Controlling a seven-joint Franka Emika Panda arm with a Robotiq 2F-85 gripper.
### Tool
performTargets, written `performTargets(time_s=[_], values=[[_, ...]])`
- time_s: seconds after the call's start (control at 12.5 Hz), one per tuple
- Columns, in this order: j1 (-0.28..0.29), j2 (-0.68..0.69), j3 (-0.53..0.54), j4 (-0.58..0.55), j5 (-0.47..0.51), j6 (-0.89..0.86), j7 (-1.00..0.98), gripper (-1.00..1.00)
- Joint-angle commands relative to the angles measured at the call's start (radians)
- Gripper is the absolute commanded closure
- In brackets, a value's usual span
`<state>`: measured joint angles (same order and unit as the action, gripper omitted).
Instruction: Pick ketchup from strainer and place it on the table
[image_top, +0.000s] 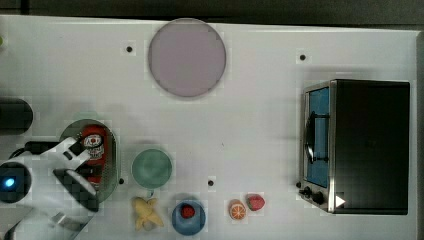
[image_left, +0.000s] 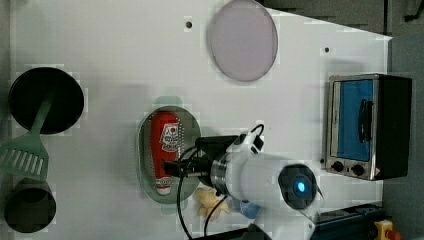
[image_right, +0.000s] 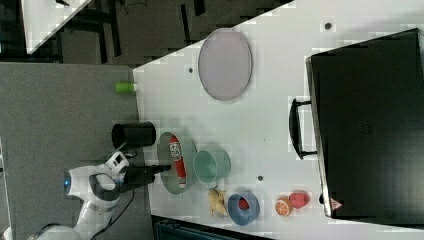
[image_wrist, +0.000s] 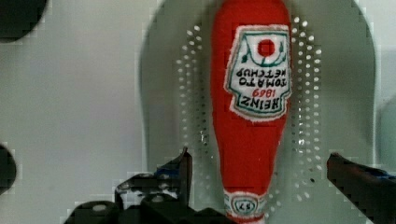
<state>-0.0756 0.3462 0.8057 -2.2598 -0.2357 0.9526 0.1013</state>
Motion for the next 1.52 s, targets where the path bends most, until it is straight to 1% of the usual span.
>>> performTargets(time_s=[0.08,0.32,0.48,0.64,0.72,0.96,1.2,1.36,1.44,1.52], values=[[-0.017,0.062,-0.016,0.017,-0.072,0.074,0.108,-1.0],[-0.003,0.154,-0.051,0.023,-0.162,0.155,0.17,-1.0],[0.016,0.201,-0.084,0.048,-0.227,0.157,0.208,-1.0],[0.04,0.244,-0.112,0.081,-0.262,0.157,0.23,-1.0],[0.053,0.264,-0.126,0.096,-0.263,0.156,0.236,-0.91],[0.083,0.293,-0.147,0.123,-0.264,0.166,0.236,-0.19],[0.084,0.273,-0.145,0.12,-0.263,0.148,0.238,-0.16],[0.08,0.224,-0.13,0.116,-0.257,0.089,0.238,-0.16],[0.074,0.188,-0.113,0.117,-0.242,0.041,0.238,-0.16],[0.066,0.147,-0.094,0.12,-0.201,0.003,0.238,-0.16]])
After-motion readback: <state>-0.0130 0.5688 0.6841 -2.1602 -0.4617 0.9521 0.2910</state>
